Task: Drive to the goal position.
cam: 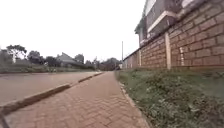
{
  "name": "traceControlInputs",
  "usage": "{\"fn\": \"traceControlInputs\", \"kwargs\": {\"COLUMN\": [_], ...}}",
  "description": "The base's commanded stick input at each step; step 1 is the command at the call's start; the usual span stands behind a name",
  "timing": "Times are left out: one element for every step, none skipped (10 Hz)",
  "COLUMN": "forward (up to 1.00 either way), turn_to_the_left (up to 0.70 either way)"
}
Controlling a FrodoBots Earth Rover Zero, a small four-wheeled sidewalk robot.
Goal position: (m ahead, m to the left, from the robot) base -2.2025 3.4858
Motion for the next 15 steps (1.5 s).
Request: {"fn": "traceControlInputs", "kwargs": {"forward": [0.70,0.70,0.70,0.70,0.70,0.70,0.70,0.70,0.70,0.70,0.70,0.70,0.70,0.70,0.70], "turn_to_the_left": [0.00,0.00,0.00,0.00,0.00,0.00,-0.20,-0.33,-0.31,-0.05,0.00,0.00,0.00,0.00,0.00]}}
